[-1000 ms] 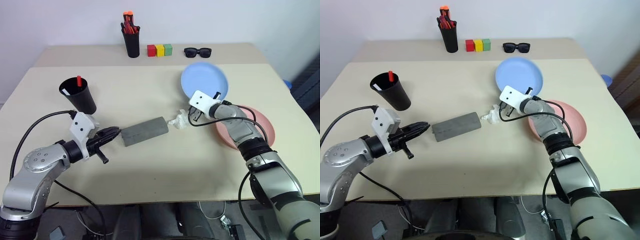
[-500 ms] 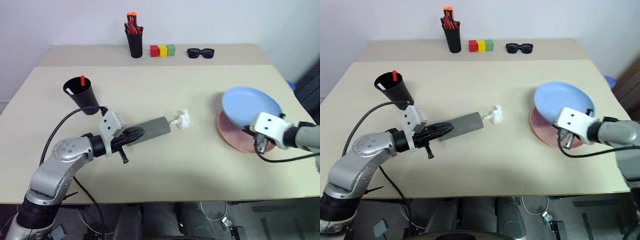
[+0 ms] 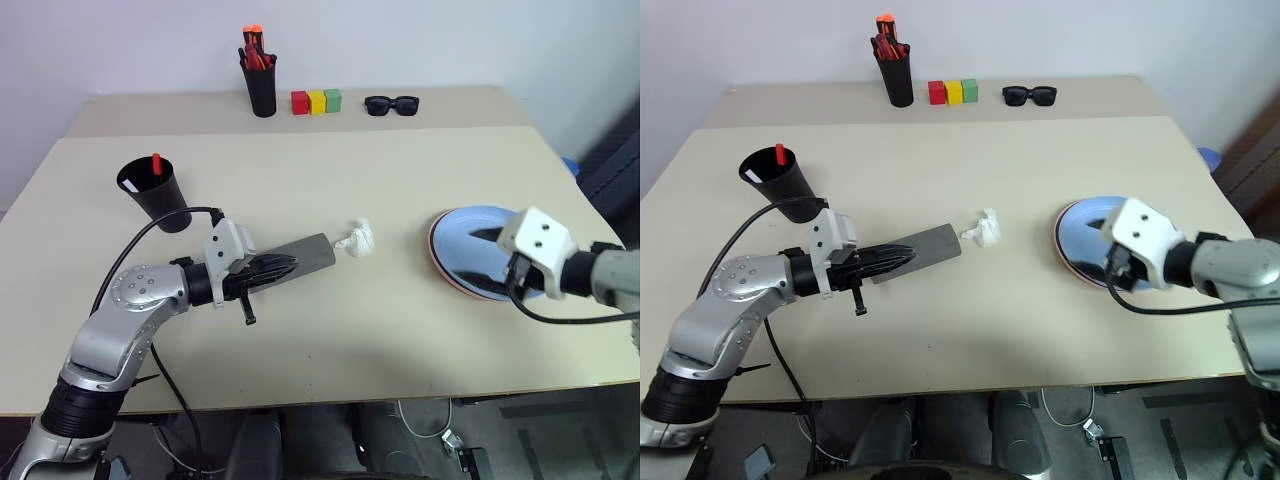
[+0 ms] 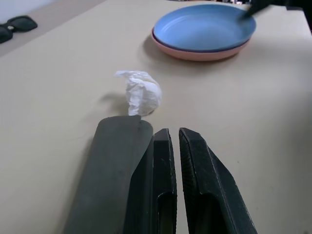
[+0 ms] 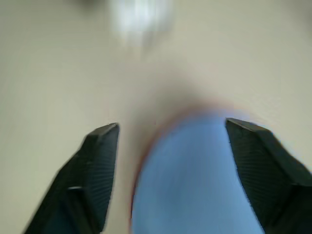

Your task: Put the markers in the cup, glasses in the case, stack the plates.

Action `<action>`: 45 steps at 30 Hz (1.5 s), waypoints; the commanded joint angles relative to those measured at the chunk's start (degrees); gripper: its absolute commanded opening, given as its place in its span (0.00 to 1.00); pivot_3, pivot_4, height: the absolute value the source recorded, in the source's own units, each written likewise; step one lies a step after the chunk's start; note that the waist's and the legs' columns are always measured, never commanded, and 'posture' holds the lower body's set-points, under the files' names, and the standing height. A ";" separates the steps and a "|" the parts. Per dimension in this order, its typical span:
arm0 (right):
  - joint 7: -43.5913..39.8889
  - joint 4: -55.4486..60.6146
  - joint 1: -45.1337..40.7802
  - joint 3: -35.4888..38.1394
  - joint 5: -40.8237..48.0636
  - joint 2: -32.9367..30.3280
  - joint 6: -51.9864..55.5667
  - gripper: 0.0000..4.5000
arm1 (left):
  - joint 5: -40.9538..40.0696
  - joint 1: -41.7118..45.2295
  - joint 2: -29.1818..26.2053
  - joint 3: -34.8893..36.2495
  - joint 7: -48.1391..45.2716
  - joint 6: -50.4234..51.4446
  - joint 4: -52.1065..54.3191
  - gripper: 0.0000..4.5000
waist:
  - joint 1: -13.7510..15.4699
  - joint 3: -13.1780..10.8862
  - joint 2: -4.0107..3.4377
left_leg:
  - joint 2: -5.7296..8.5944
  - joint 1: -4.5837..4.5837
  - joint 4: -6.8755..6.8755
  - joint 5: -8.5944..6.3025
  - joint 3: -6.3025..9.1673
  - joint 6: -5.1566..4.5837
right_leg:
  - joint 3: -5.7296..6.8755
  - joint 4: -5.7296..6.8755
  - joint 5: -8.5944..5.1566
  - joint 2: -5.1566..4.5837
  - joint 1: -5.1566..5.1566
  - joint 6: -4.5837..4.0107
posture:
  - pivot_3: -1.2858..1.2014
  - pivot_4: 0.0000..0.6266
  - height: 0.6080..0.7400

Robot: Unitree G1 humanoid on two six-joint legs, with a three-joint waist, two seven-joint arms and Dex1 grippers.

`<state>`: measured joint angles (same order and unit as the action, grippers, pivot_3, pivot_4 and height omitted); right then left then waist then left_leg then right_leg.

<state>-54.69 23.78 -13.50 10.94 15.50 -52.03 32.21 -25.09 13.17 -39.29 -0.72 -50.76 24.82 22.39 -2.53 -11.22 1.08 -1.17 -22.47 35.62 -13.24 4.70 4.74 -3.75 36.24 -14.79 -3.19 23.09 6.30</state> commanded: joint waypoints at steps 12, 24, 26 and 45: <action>15.99 -17.96 -13.23 -23.16 -13.51 21.12 -6.26 0.78 | 0.63 -9.28 -4.41 11.26 2.94 -1.33 1.44 0.05 | 0.13 0.01 0.05 | 0.01 -0.11 -0.03 -0.01 0.00 -0.02 | 0.00 -0.02 0.00 -0.02 0.09 0.01 | 0.52 0.24 1.00; 19.65 -22.41 -15.01 -21.55 -16.01 24.40 -9.23 0.01 | -0.33 -10.67 -3.11 10.14 4.93 0.95 5.89 0.05 | -0.02 0.00 0.05 | 0.00 -0.06 -0.07 -0.01 0.00 -0.02 | 0.00 0.04 0.01 -0.01 0.11 0.02 | 0.52 0.24 1.00; 19.38 -19.40 -14.05 -19.13 -15.14 22.67 -8.08 0.01 | -0.06 -10.41 -2.95 9.65 4.80 0.84 5.61 0.05 | -0.01 0.00 0.05 | 0.00 -0.06 -0.07 -0.01 0.00 -0.02 | 0.00 0.04 0.01 -0.01 0.11 0.02 | 0.52 0.24 1.00; 12.71 -12.37 5.25 2.00 -11.64 1.40 -9.10 0.64 | 3.66 -1.86 1.05 6.45 4.79 -5.97 -7.79 0.05 | -0.14 0.02 0.00 | 0.02 -0.01 0.03 -0.05 -0.08 -0.08 | -0.06 0.02 0.01 -0.03 0.04 0.01 | 0.52 0.24 1.00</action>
<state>-41.45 9.88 -7.20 11.66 2.75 -50.54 26.08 -21.74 10.71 -38.27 3.29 -47.37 20.26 14.67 -2.67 -11.20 1.08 -1.15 -22.47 35.66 -13.28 4.62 4.67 -3.81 36.27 -14.78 -3.22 23.13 6.31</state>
